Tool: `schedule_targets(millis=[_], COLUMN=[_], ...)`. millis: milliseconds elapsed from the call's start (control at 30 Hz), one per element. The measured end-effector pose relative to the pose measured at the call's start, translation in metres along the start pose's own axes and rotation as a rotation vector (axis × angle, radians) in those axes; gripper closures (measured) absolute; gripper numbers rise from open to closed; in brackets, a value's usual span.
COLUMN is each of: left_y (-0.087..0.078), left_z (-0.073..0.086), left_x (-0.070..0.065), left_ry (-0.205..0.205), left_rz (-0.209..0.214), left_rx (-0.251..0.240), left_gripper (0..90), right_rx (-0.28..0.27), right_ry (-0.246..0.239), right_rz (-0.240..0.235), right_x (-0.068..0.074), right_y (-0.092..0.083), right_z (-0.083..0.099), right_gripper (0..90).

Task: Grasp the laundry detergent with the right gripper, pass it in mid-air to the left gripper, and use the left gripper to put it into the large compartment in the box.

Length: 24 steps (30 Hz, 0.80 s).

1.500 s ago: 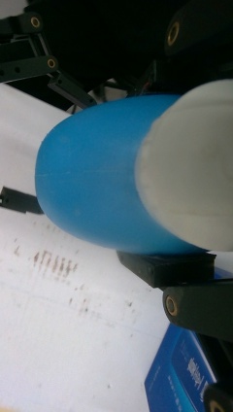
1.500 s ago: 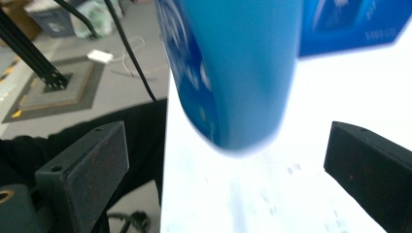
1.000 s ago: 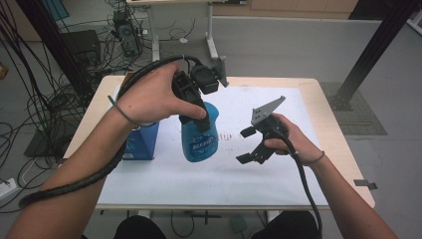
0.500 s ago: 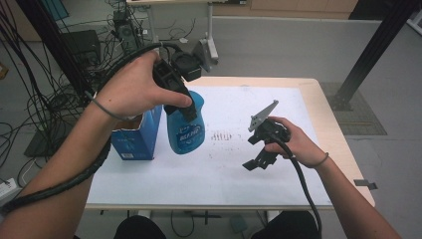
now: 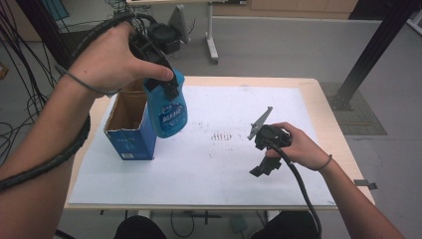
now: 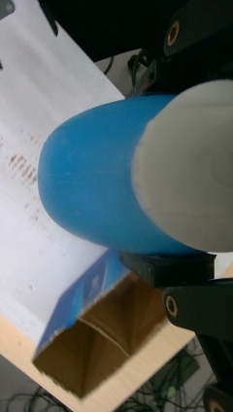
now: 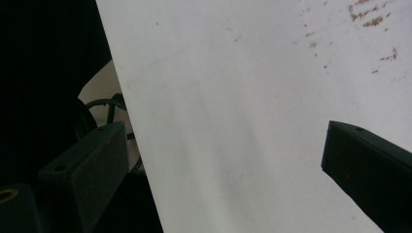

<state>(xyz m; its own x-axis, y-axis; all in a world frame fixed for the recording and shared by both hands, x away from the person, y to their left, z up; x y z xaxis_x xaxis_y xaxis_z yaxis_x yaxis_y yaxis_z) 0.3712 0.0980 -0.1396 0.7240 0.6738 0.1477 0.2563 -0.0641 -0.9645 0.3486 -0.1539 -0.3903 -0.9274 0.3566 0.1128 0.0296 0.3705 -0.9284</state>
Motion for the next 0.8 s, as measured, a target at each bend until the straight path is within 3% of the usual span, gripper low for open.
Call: schedule_targets(millis=[233, 800], left_y=[-0.014, -0.031], left_z=[0.001, 0.005], left_x=[0.026, 0.074], left_ry=[-0.099, -0.312], left_rz=[-0.038, -0.031], left_rx=[0.021, 0.029], left_gripper=[37.7, 37.7], right_rx=[0.057, 0.058], right_ry=[0.019, 0.022], right_rz=[-0.004, -0.001], right_x=[0.003, 0.004], right_y=[0.007, 0.01], right_z=[0.003, 0.005], right_gripper=[3.6, 4.6])
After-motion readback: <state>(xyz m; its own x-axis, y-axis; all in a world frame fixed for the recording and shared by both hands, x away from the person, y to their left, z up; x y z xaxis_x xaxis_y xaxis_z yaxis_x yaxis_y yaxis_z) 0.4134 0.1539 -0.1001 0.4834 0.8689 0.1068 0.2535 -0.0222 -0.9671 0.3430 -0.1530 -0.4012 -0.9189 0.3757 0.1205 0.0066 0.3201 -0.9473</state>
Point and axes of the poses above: each handheld gripper's, and its own axes: y roughly forward along the jaws, z roughly out of its underside, x roughly to its left, the point moved 7 cm from there along y, roughly forward along the jaws, and after that the axes turned 3 degrees about y, right-handed, at the moved point
